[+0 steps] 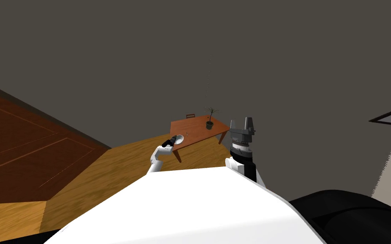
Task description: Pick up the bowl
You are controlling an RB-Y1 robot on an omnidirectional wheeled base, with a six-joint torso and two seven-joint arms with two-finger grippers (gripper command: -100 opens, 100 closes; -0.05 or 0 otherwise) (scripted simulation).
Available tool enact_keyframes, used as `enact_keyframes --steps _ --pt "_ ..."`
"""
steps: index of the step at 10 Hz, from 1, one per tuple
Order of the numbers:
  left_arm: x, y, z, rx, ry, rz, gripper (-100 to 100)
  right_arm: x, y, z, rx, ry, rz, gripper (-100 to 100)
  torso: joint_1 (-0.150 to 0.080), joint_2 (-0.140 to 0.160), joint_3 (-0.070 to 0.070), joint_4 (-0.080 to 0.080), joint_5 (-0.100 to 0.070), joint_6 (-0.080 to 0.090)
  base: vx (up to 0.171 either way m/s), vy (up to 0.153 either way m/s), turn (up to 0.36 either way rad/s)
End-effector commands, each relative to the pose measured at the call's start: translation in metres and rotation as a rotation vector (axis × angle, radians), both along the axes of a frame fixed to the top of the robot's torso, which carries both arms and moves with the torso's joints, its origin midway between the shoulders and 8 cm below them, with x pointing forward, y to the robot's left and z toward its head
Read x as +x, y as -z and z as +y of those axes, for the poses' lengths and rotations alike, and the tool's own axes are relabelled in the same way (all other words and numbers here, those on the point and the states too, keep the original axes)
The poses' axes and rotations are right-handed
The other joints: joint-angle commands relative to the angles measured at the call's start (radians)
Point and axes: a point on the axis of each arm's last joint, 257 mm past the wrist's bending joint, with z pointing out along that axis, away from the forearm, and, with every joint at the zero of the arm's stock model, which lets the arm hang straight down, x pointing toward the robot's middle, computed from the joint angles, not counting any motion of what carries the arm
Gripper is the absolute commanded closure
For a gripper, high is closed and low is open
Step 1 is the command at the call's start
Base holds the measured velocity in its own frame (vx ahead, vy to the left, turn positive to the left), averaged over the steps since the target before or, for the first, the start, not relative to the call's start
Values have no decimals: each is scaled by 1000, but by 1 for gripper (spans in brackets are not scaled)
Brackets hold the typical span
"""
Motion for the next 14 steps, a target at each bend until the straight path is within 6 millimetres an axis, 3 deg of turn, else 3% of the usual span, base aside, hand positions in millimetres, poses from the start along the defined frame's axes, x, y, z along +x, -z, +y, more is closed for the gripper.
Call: enact_keyframes --steps 1,4,9,14 --pt "-5 19 1 -12 -14 70 -100 0 0 0 0 0 0 0 0 0 0 0 0 0 52 -36 40" --pt "-12 35 3 -20 -28 139 -100 0 0 0 0 0 0 0 0 0 0 0 0 0 36 -20 20" --pt "-39 83 7 -66 -84 353 -100 0 0 0 0 0 0 0 0 -3 -2 -1 0 0 67 -21 46" --pt "-59 106 9 -96 -120 468 -100 0 0 0 0 0 0 0 2 -2 -1 0 0 0 59 -9 32"
